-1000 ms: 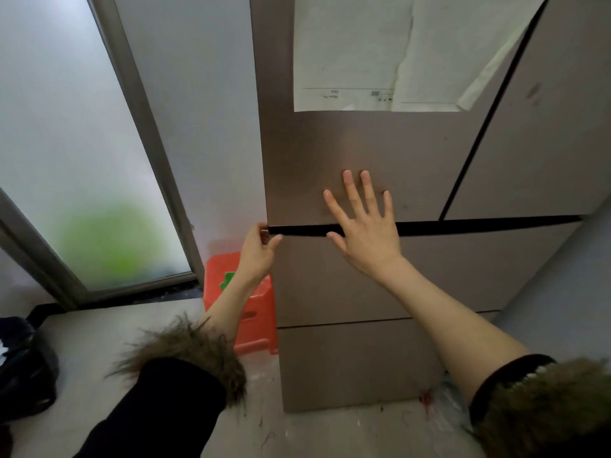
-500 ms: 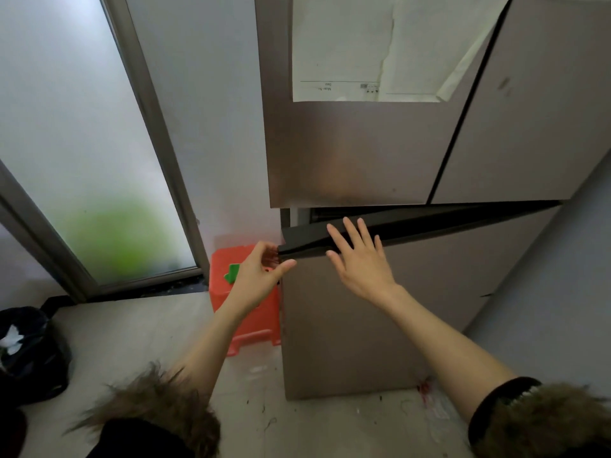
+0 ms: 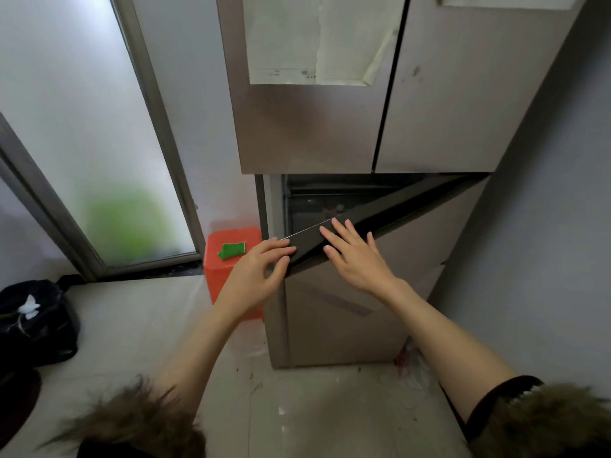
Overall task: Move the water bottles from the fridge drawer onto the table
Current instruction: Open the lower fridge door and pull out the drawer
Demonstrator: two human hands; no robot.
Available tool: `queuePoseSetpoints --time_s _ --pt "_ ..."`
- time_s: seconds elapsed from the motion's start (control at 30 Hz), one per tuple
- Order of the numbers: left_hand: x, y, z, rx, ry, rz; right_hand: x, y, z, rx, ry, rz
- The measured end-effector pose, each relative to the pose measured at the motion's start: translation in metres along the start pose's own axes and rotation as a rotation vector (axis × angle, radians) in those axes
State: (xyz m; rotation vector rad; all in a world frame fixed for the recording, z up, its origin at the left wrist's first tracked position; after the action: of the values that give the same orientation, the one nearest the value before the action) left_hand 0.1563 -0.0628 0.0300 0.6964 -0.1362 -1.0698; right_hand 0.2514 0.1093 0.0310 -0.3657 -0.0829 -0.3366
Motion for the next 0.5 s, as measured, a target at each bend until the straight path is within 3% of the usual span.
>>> queuePoseSetpoints --time_s 0.23,0.5 --pt "0.04 0.07 -0.025 -0.095 -0.046 -0.183 0.085 0.025 0.004 -0.335 0.066 0.026" --pt "0.063 0.149 -0.071 -0.015 -0.239 -0.386 0.18 0.068 0.004 -0.379 0.149 -0.134"
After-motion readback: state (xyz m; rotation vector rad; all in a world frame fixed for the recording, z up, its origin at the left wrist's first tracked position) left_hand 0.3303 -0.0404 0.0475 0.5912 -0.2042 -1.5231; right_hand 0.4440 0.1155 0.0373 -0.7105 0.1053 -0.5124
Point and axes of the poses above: each hand's wrist, its own x-axis away from the middle knuckle, its own z-axis out of the back of the hand, y = z × x, the point moved 2 cm from there along -x, towards the middle knuckle, and after that the axes turned 13 degrees about -y, right-handed, at the moved point
